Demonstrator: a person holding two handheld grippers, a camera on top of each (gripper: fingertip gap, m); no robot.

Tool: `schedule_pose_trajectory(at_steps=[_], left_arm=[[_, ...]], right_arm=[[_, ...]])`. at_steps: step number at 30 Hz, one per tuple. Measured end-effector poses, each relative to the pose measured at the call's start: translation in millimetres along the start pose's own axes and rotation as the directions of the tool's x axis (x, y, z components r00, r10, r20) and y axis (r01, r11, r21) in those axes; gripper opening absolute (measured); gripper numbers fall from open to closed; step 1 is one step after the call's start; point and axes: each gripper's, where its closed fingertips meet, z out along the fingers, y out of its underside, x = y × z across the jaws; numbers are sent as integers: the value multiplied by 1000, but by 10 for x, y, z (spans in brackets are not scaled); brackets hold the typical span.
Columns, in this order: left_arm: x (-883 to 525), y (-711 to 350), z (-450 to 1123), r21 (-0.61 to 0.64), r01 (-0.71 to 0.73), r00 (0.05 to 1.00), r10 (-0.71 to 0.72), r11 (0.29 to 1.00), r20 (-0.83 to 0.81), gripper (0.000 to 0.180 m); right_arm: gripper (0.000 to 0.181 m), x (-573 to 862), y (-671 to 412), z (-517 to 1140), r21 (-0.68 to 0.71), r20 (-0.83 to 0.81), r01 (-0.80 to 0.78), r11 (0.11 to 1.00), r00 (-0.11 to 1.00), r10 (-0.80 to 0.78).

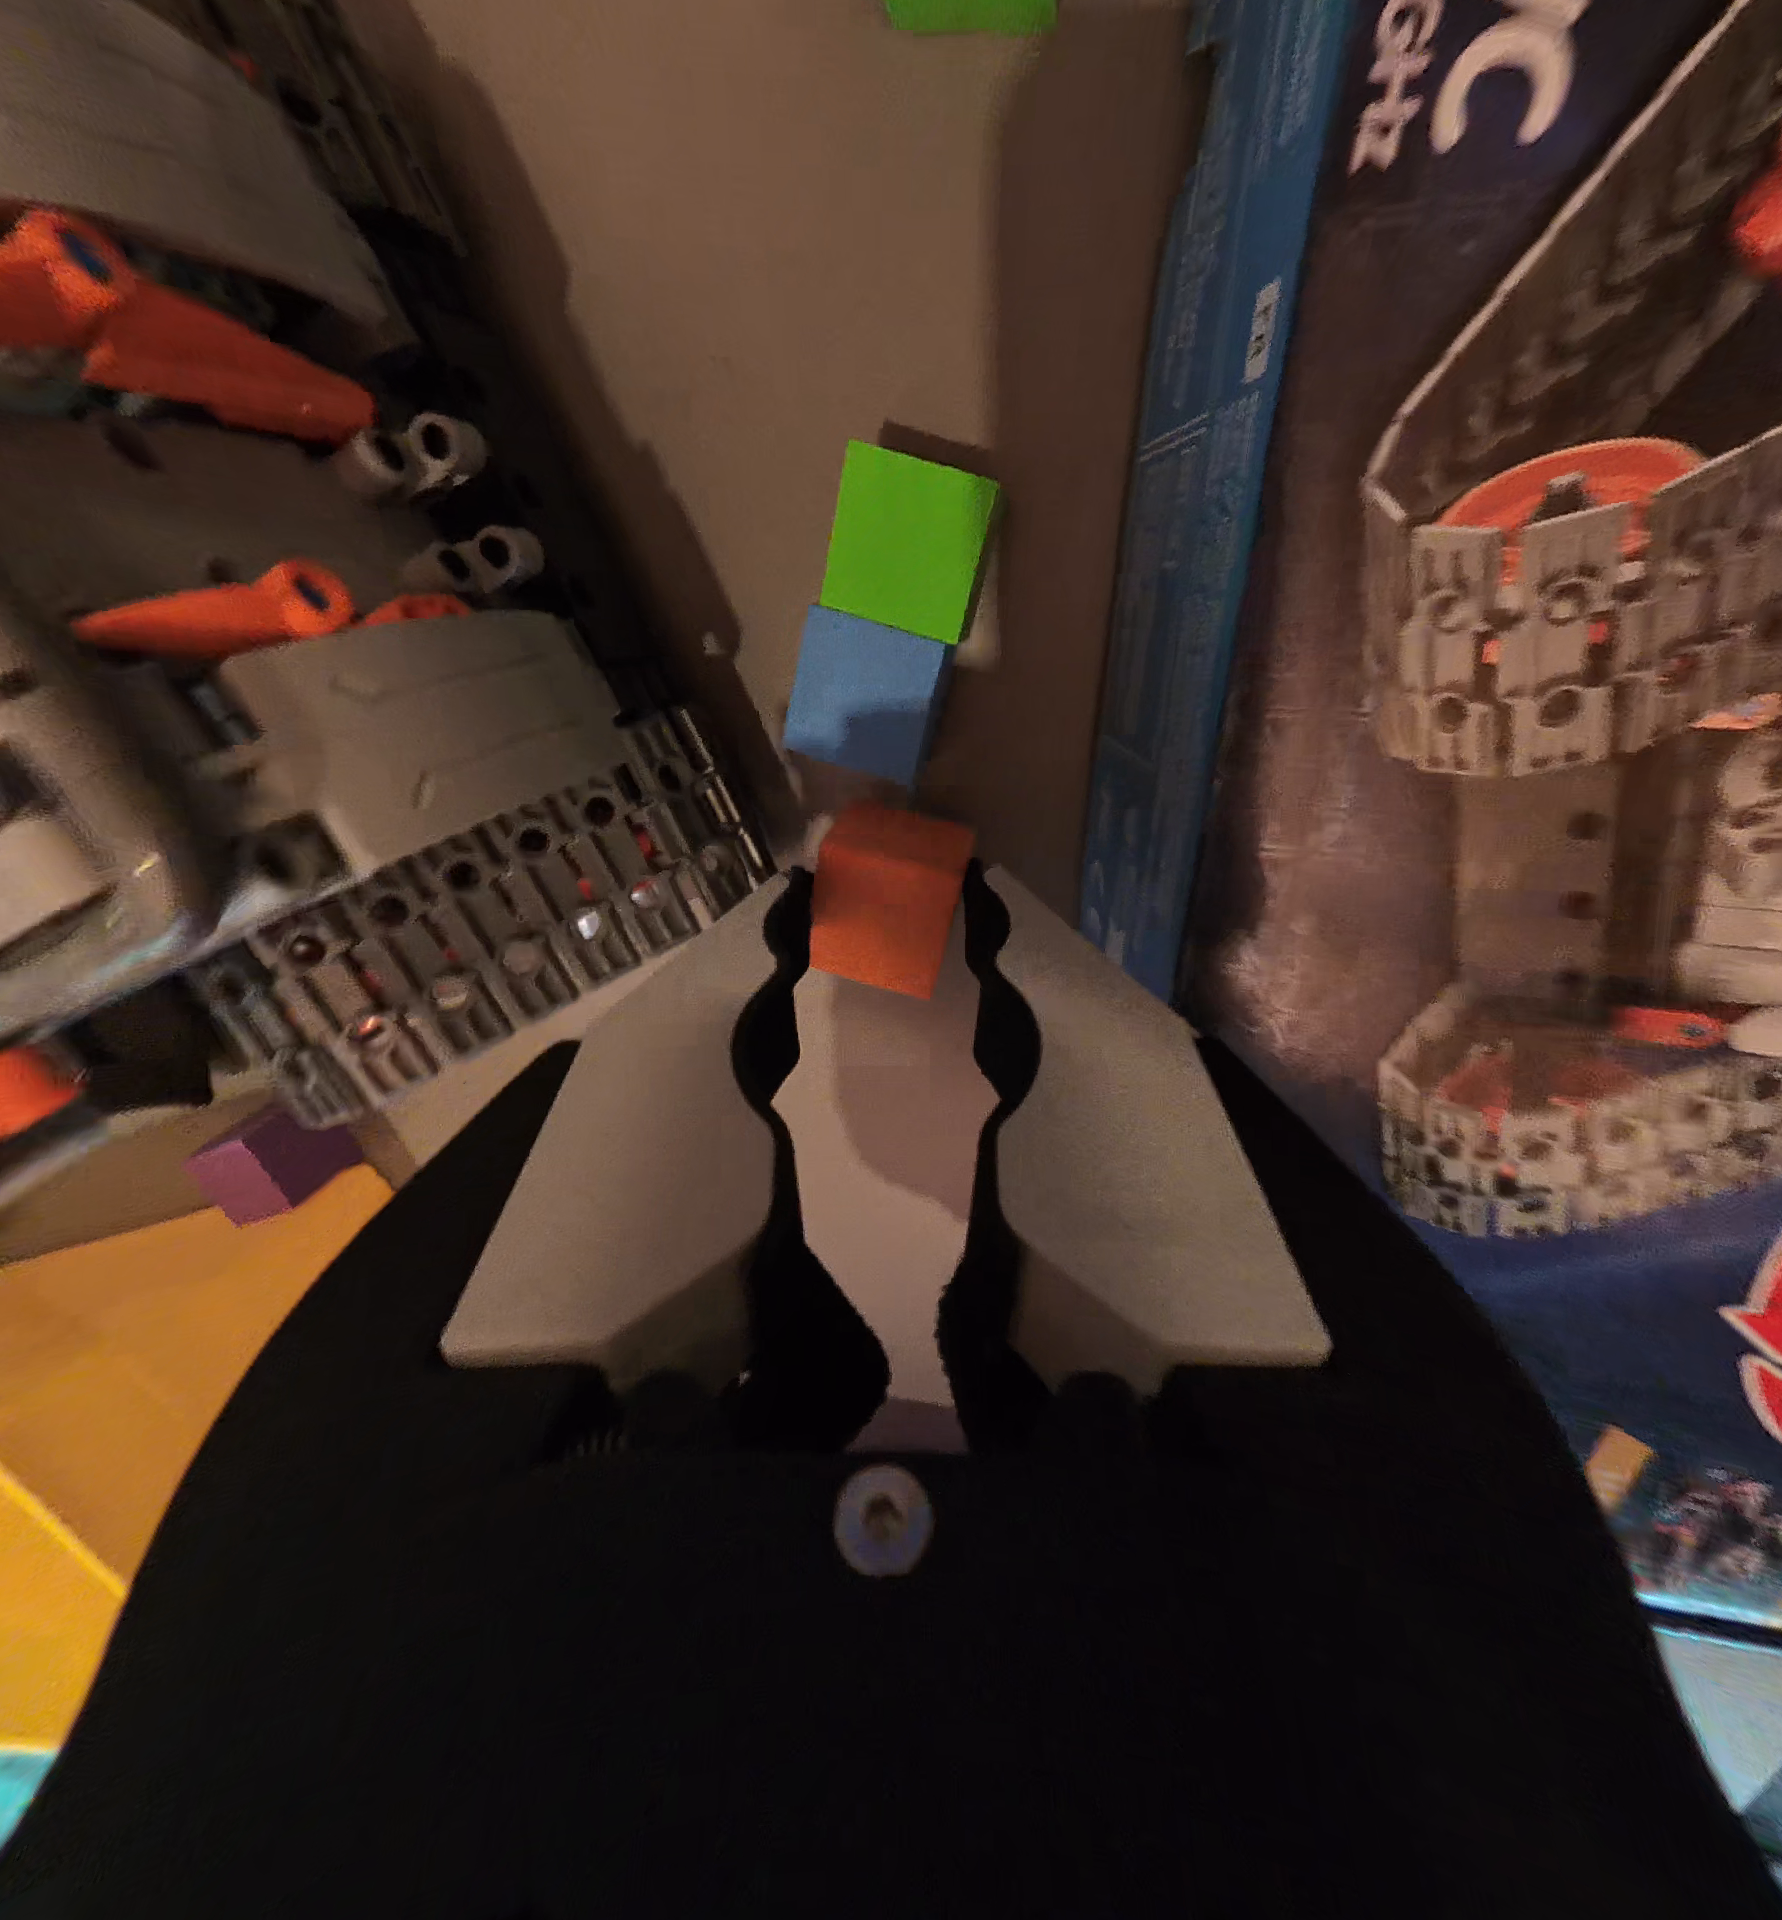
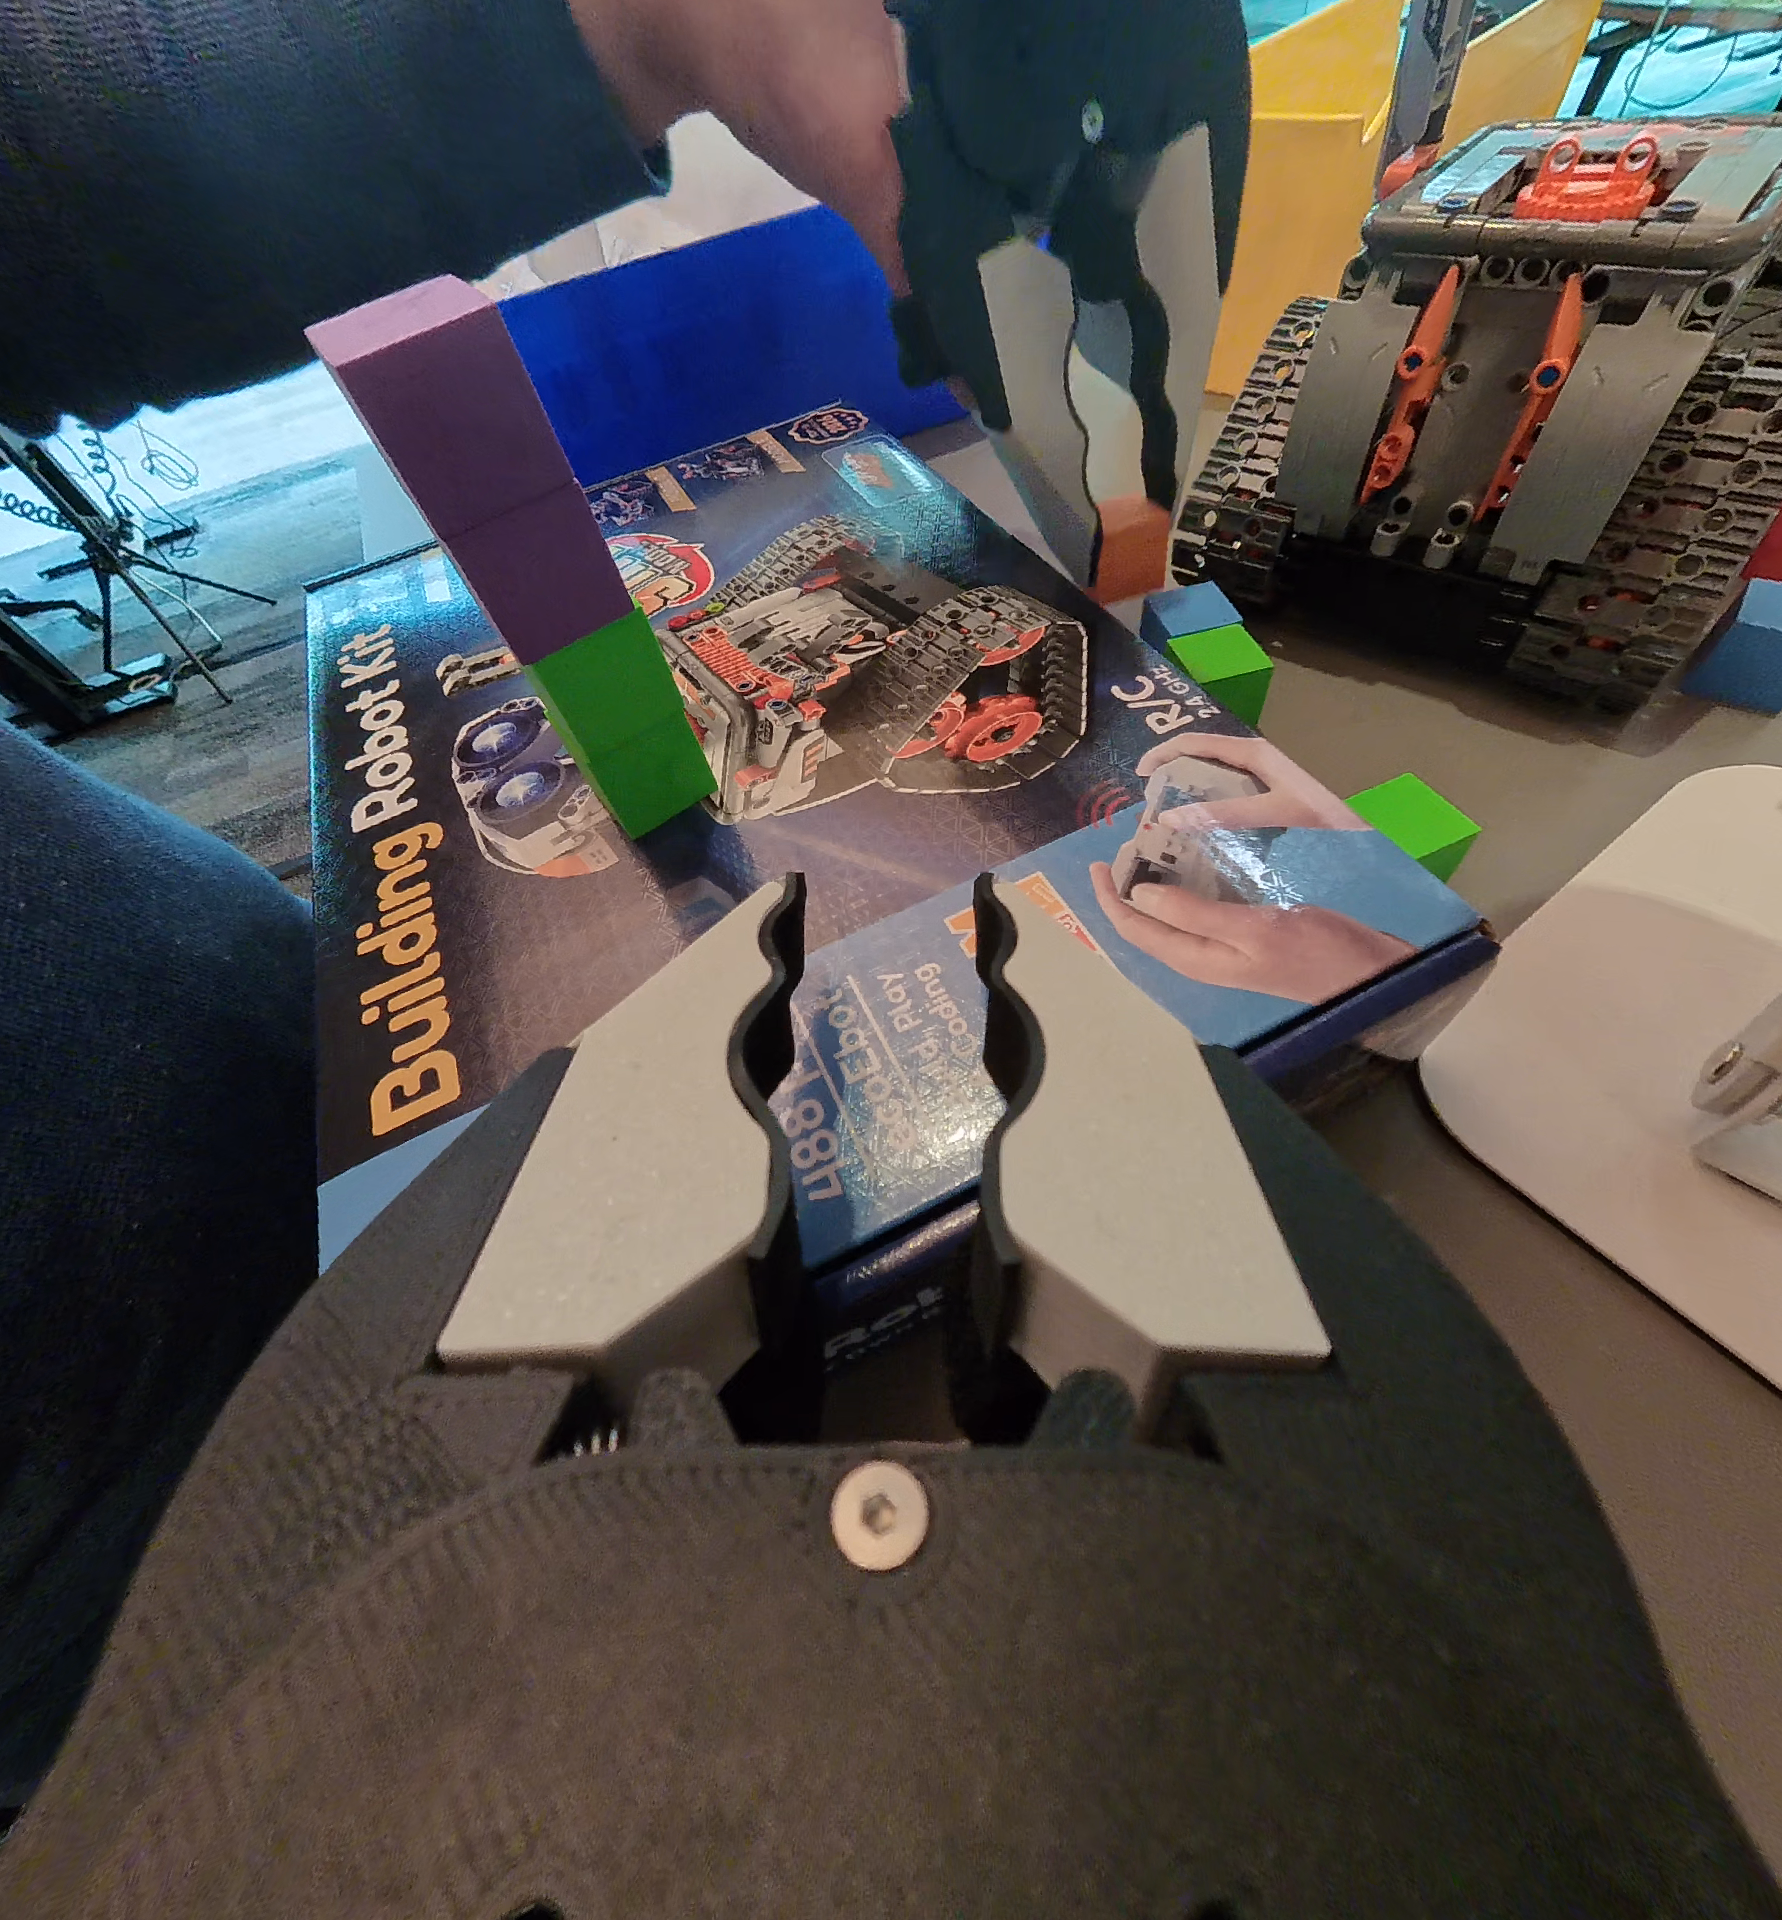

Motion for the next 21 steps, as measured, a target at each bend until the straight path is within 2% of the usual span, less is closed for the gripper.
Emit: schedule_pose_trajectory(at_steps=[3,6,10,13,16,21], left_arm=[[49,-147,-304,164,100,995,-101,981,0,27],[143,-344,-698,358,168,984,-179,918,-5,27],[381,-620,-1304,608,215,970,-239,764,-42,27],[586,-816,-1755,764,278,951,-278,582,-134,27],[828,-921,-2033,845,295,945,-268,446,-188,27],[1140,-1014,-2174,897,281,944,-268,343,-193,27]], right_arm=[[31,3,-11,0,5,-3,1,1000,1000,0],[31,6,-23,2,9,-2,-1,1000,1000,1],[30,15,-43,-8,23,4,-13,1000,1000,13],[30,21,-54,-12,29,8,-21,999,1000,21],[30,23,-70,-9,34,8,-24,999,1000,24],[30,25,-93,3,32,9,-26,999,1000,26]])
